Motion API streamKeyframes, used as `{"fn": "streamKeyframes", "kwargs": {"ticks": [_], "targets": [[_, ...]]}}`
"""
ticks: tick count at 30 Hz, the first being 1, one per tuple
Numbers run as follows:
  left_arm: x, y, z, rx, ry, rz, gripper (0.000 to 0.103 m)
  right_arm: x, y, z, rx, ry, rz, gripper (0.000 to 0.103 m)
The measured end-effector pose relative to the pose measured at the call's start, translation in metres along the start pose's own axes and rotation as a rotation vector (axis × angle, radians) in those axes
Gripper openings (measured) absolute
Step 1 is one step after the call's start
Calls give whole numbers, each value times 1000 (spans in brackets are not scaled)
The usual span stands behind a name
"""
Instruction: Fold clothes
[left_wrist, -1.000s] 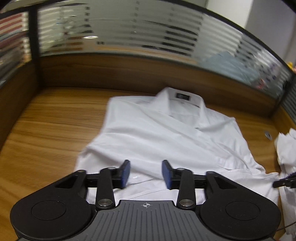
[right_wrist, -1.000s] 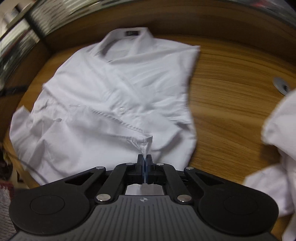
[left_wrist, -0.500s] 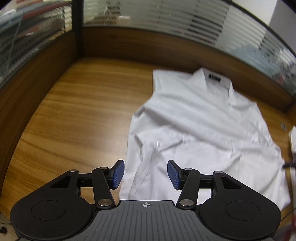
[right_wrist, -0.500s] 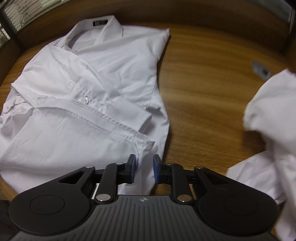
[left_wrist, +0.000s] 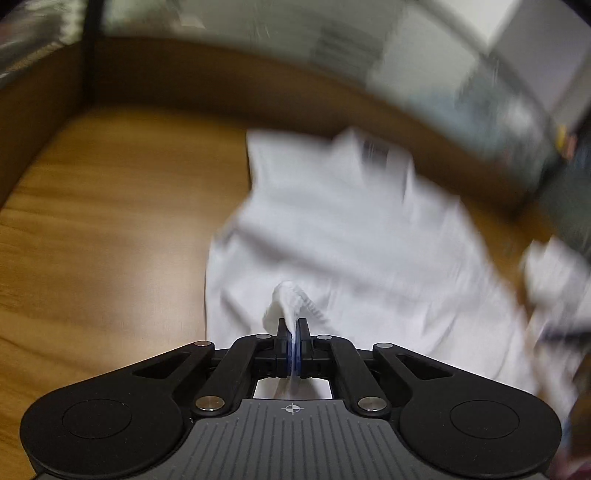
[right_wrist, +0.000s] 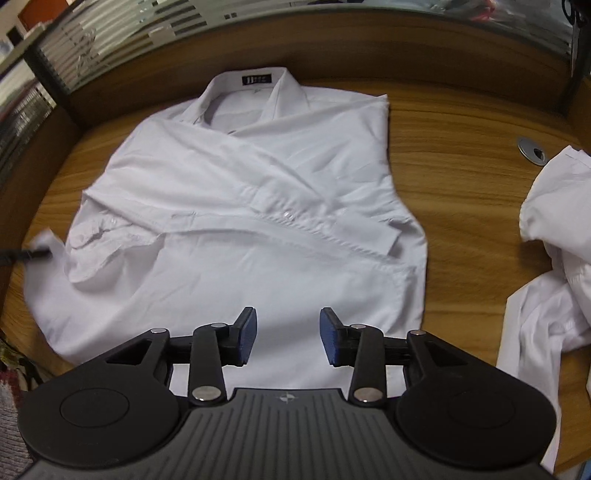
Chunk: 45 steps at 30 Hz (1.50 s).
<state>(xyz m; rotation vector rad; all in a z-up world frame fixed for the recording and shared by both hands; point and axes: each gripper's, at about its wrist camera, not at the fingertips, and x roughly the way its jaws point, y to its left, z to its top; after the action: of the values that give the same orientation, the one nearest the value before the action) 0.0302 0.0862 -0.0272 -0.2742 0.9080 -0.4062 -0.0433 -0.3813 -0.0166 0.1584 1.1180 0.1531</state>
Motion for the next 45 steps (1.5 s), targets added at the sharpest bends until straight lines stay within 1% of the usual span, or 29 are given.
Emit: {"fn": "streamKeyframes", "kwargs": {"ticks": [1, 2, 4, 8, 9, 11, 12, 13, 15, 18, 22, 26, 27, 28, 30, 33, 36, 39, 41, 42, 43, 45], "targets": [[-3, 8, 0, -51, -15, 2, 4, 2, 6, -4, -2, 5, -17, 43], [-3, 15, -2, -92, -4, 5, 4, 3, 10, -8, 0, 7, -30, 43], [5, 29, -11, -128, 51, 20, 4, 7, 15, -15, 16, 10, -46, 43], [20, 48, -22, -136, 137, 17, 6, 12, 23, -29, 53, 17, -89, 43], [19, 51, -22, -134, 144, -1, 8, 13, 24, -32, 57, 20, -97, 43], [14, 55, -20, -132, 153, -77, 22, 12, 25, -39, 67, 22, -116, 43], [10, 56, -20, -129, 154, -117, 36, 12, 24, -41, 76, 24, -124, 43], [6, 56, -20, -113, 147, -147, 45, 10, 21, -44, 87, 22, -132, 43], [-3, 54, -23, -74, 163, -208, 48, 7, 15, -49, 113, 18, -146, 43], [-8, 52, -33, -14, 203, -256, 49, 2, 1, -56, 154, 6, -177, 43], [-4, 52, -54, 48, 277, -248, 49, -5, -20, -65, 203, -7, -205, 43], [1, 51, -61, 73, 286, -240, 48, -12, -39, -73, 241, -14, -227, 43], [1, 51, -61, 83, 286, -241, 46, -13, -44, -74, 245, -12, -228, 43], [1, 49, -61, 107, 292, -242, 43, -13, -46, -75, 241, -5, -219, 43], [1, 44, -60, 163, 315, -245, 39, -10, -49, -77, 220, 14, -199, 43], [-1, 39, -60, 232, 349, -263, 39, -3, -52, -75, 172, 45, -182, 43], [-3, 36, -62, 285, 379, -271, 40, 4, -61, -72, 164, 56, -193, 43], [-4, 34, -63, 310, 382, -264, 40, 10, -70, -70, 173, 61, -196, 43], [-3, 29, -63, 356, 386, -261, 40, 12, -71, -70, 175, 70, -184, 42], [-3, 26, -64, 380, 385, -258, 40, 13, -71, -71, 176, 74, -179, 39], [-3, 25, -64, 397, 388, -258, 40, 14, -71, -71, 176, 78, -173, 29], [-1, 24, -65, 417, 395, -256, 40, 16, -72, -71, 178, 86, -162, 20]]}}
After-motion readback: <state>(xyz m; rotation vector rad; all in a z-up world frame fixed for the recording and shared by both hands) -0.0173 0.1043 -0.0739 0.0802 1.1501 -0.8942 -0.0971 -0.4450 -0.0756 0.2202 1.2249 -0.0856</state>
